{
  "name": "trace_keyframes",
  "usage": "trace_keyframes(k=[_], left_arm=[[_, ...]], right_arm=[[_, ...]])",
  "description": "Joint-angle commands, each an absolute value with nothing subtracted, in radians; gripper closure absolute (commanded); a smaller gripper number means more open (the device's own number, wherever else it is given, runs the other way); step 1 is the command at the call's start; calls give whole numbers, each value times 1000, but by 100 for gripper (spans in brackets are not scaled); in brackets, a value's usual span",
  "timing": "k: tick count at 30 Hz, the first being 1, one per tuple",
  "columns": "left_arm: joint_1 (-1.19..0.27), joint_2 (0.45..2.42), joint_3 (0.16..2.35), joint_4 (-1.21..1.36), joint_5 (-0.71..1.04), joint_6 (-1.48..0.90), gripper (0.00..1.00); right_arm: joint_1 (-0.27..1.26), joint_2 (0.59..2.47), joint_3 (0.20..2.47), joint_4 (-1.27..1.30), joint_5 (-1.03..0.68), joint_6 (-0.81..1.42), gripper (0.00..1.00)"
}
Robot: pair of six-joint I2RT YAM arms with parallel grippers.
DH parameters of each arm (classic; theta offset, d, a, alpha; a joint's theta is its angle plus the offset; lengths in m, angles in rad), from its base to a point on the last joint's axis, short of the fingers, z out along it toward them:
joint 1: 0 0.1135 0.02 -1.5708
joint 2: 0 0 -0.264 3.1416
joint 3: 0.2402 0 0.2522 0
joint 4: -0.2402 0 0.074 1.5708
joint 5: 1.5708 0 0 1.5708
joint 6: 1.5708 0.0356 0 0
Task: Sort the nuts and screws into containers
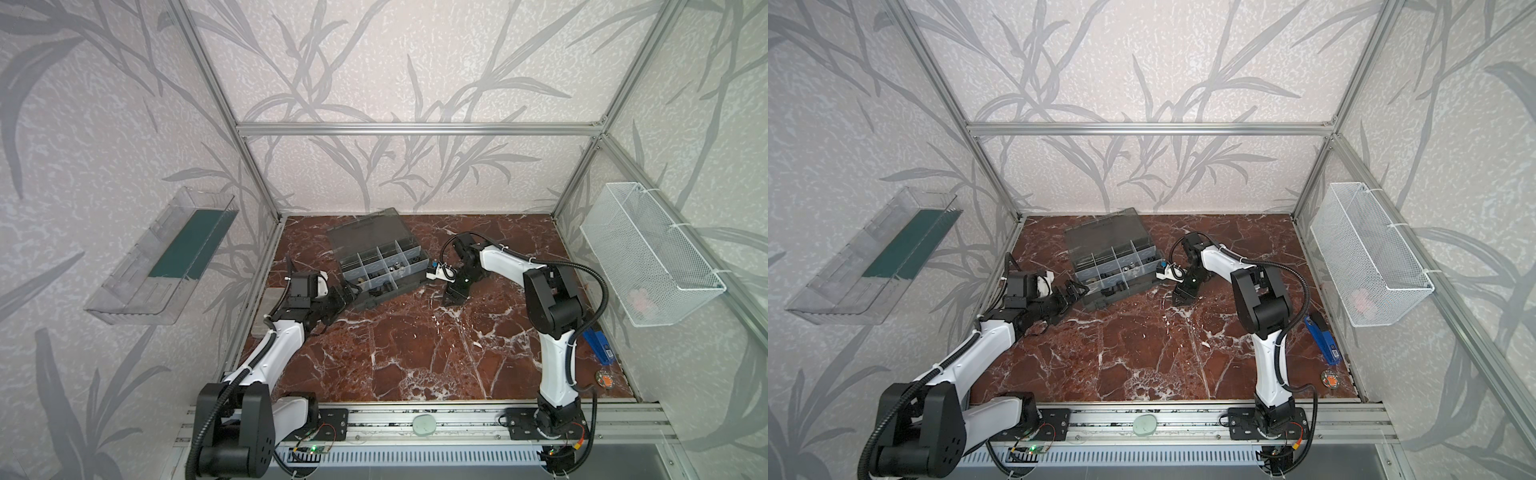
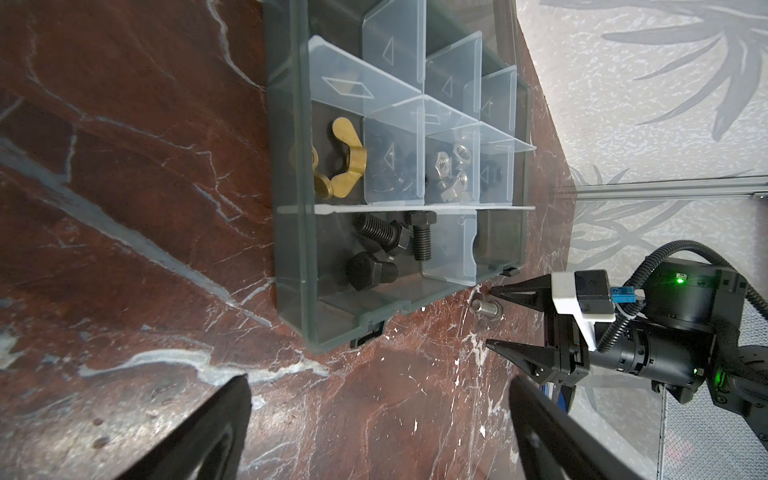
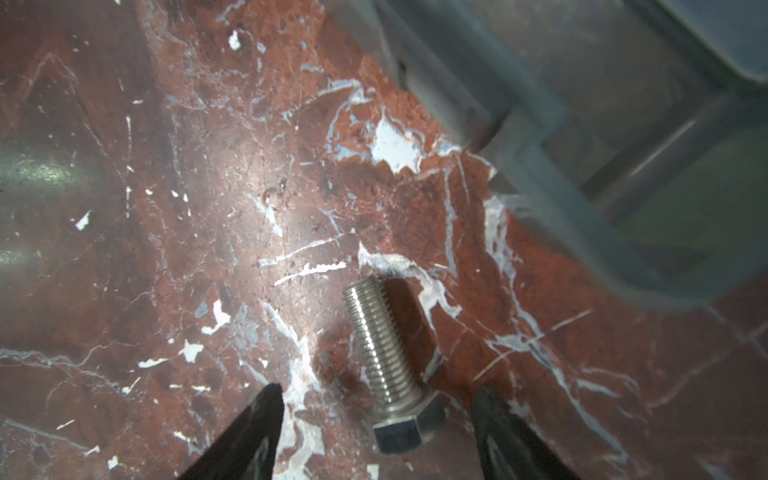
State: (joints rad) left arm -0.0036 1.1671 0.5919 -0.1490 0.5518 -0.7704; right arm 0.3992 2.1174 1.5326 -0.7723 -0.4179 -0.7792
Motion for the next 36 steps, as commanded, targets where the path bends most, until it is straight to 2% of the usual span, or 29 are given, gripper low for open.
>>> trace_keyframes(k=[1, 6, 17, 25, 33, 36], left_arm=[[5, 1147, 596, -152, 551, -760, 5], [9, 1148, 592, -150, 554, -759, 5], [13, 1141, 586, -146, 556, -761, 5], [16, 1139, 580, -141, 558, -764, 5], [18, 1132, 578, -142, 561, -766, 5], [20, 1133, 578, -140, 562, -767, 5]], right_arm=[[417, 2149, 1555, -824, -380, -793, 30], [426, 2147, 1548, -818, -364, -784, 35], [434, 2149, 1539, -819, -294, -766, 61], [443, 2160, 1546, -818, -252, -738, 73], [445, 2096, 1539, -825, -268, -701, 100], [445, 2048, 1534, -836, -289, -691, 100]])
